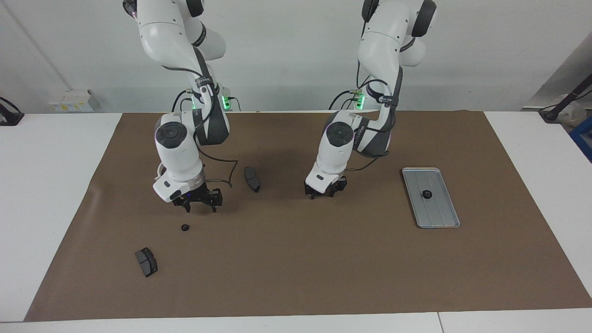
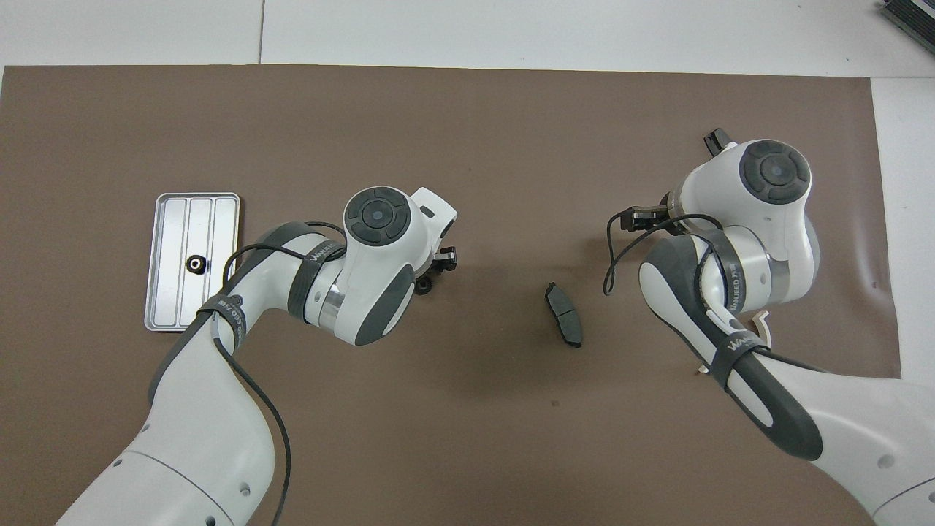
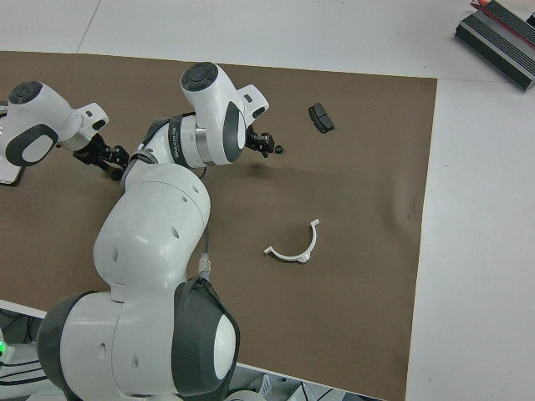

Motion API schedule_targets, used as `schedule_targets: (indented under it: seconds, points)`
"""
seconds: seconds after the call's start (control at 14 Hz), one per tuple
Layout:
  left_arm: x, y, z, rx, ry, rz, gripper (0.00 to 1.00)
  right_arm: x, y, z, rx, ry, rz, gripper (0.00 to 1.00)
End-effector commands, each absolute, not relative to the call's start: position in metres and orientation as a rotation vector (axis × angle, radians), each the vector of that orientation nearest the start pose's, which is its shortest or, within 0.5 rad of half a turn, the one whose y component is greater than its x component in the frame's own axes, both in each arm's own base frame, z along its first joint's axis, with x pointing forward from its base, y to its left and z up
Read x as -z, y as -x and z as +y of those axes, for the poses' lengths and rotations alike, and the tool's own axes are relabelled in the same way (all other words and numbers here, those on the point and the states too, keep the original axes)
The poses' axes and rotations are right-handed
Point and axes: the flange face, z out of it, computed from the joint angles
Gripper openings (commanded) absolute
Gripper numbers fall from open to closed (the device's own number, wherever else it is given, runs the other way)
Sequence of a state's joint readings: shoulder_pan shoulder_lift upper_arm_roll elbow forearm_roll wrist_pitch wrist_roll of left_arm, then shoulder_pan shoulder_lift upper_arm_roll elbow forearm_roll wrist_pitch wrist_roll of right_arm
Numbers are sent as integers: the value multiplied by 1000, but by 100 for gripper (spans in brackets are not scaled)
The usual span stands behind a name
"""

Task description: Pick bearing gear from pile to tray

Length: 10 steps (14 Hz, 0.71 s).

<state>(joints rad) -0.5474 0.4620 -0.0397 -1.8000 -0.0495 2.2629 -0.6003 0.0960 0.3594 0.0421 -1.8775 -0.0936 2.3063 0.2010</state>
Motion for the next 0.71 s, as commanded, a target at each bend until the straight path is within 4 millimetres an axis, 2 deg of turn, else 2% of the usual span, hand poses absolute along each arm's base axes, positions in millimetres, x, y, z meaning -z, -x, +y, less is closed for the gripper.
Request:
schedule_targets:
  seconds: [0.0, 0.07, 0.21, 0.29, 0.43, 0.5, 0.64]
  points:
    - [-287, -529, -364, -55, 3166, -72, 62, -320, -662, 75, 147, 3187, -30, 70]
    - [-286, -527, -364, -61, 3163, -72, 58, -314, -667, 69, 143, 3186, -13, 69]
    - [-284, -520, -370, -71, 3157, -86, 54, -310, -673, 41, 139, 3186, 46, 66]
    - [-284, -518, -371, -75, 3155, -89, 52, -309, -674, 36, 140, 3185, 38, 66]
    - [-284, -513, -372, -89, 3149, -79, 44, -301, -675, 31, 135, 3175, 46, 64]
    - [-282, -512, -372, -96, 3145, -79, 35, -300, -674, 27, 130, 3174, 53, 61]
    - [-283, -512, -372, -96, 3146, -80, 29, -297, -673, 28, 125, 3173, 51, 50]
